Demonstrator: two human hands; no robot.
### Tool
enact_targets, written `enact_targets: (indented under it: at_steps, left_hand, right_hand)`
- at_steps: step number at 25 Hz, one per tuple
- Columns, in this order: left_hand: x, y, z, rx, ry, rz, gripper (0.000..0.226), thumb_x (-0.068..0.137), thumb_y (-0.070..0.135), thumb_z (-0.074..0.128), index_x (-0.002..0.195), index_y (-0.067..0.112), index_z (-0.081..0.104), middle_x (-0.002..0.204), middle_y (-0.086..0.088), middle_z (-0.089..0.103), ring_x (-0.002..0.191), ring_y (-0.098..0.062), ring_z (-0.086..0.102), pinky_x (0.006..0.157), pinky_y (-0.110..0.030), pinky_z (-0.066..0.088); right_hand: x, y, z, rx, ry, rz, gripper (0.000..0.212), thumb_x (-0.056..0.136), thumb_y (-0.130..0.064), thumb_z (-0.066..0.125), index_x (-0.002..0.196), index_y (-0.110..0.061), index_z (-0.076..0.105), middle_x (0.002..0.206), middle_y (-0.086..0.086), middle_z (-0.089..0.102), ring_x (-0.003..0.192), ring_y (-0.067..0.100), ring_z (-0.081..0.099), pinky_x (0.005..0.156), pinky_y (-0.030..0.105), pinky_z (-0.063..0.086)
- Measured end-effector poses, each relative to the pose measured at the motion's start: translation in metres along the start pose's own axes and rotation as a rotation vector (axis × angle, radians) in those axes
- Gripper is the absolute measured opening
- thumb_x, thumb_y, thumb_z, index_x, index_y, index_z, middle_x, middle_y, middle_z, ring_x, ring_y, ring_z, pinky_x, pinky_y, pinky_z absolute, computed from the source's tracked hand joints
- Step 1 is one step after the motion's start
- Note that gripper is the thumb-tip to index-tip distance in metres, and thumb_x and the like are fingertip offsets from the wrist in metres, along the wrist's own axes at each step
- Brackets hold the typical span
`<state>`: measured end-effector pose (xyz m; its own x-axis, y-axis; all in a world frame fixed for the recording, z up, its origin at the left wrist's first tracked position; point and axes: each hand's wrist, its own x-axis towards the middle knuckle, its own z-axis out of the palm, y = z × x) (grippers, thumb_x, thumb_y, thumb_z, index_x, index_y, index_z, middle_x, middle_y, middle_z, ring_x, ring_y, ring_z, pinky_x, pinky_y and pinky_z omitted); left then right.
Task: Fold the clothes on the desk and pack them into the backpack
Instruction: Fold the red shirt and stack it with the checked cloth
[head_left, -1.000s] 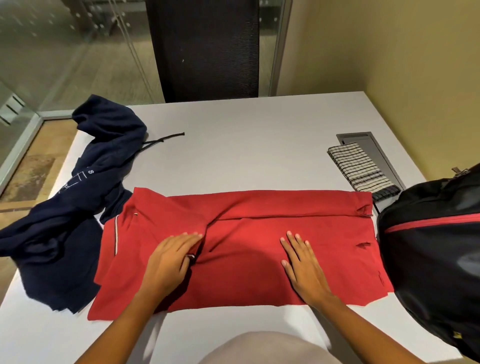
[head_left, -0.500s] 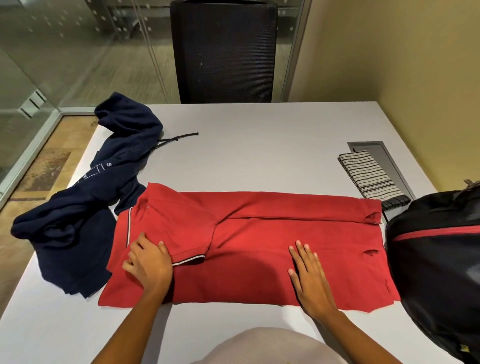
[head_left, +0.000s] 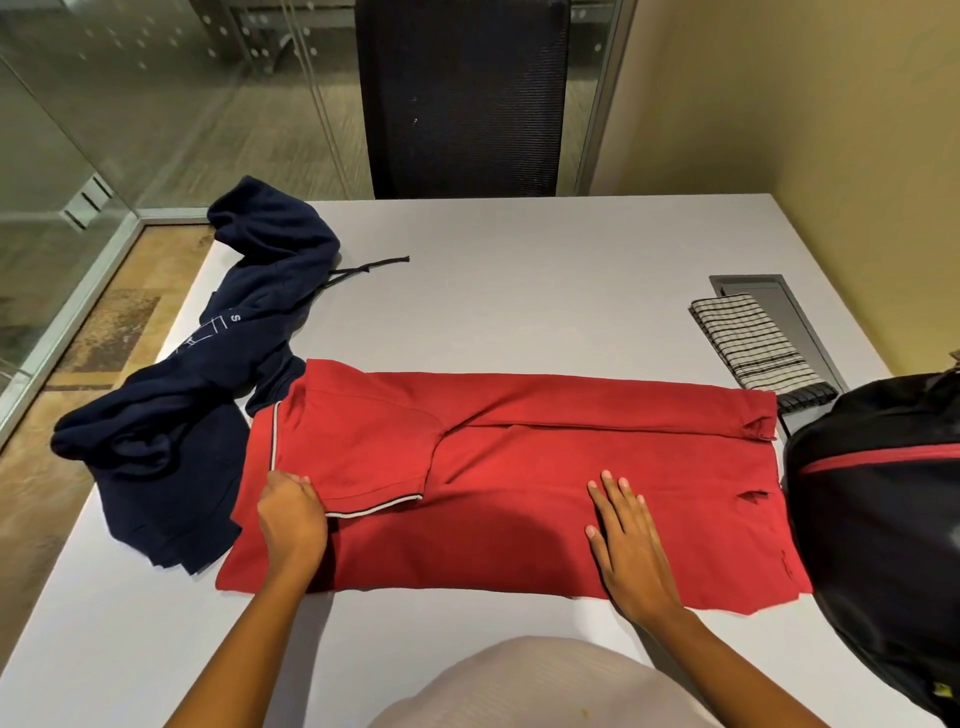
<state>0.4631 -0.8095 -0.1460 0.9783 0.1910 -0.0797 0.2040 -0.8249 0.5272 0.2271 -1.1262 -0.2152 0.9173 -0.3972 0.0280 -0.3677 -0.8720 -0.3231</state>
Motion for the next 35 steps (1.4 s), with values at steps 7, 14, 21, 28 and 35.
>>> enact_targets:
  at_steps: [7,14,21,28,35]
  left_hand:
    - [-0.022,-0.006,0.004,0.390,0.129,0.217,0.030,0.083,0.010,0.065,0.105,-0.006,0.052,0.096,-0.031,0.054,0.076,-0.046,0.059,0.077,-0.052,0.038]
    - [-0.048,0.074,0.050,0.247,0.010,0.675,0.027,0.083,0.011,0.066,0.109,0.011,0.059,0.118,-0.011,0.057,0.099,-0.033,0.058,0.082,-0.044,0.038]
    - [-0.085,0.189,0.139,0.189,-0.246,1.180,0.032,0.086,0.021,0.049,0.114,0.012,0.061,0.122,-0.007,0.060,0.108,-0.026,0.058,0.084,-0.040,0.044]
    - [-0.139,0.288,0.213,0.203,-0.552,1.427,0.040,0.076,0.014,0.071,0.115,0.009,0.064,0.124,-0.010,0.062,0.113,-0.029,0.059,0.091,-0.041,0.043]
    - [-0.159,0.342,0.252,0.307,-0.520,1.284,0.046,0.096,0.005,0.036,0.142,0.005,0.037,0.147,-0.014,0.039,0.137,-0.027,0.034,0.114,-0.044,0.020]
  right_hand:
    - [-0.002,0.002,-0.003,0.045,0.019,0.035,0.056,0.101,-0.039,0.025,0.153,-0.018,0.026,0.161,-0.002,0.015,0.150,0.014,0.007,0.121,0.030,0.003]
    - [-0.030,0.022,-0.030,-0.019,0.234,0.304,0.053,0.099,-0.024,0.032,0.148,-0.006,0.035,0.159,0.013,0.022,0.149,0.029,0.010,0.122,0.041,0.004]
    - [-0.071,0.031,-0.038,-0.099,0.294,0.703,0.048,0.089,-0.010,0.056,0.136,-0.005,0.048,0.148,0.022,0.036,0.138,0.041,0.029,0.110,0.057,0.027]
    - [-0.069,0.035,-0.048,0.178,0.428,0.995,0.060,0.089,-0.012,0.064,0.141,-0.002,0.035,0.144,0.021,0.030,0.127,0.038,0.034,0.106,0.052,0.037]
    - [-0.046,0.036,-0.071,0.477,0.488,1.263,0.075,0.087,-0.008,0.069,0.145,0.006,0.024,0.135,0.025,0.038,0.119,0.034,0.041,0.101,0.037,0.037]
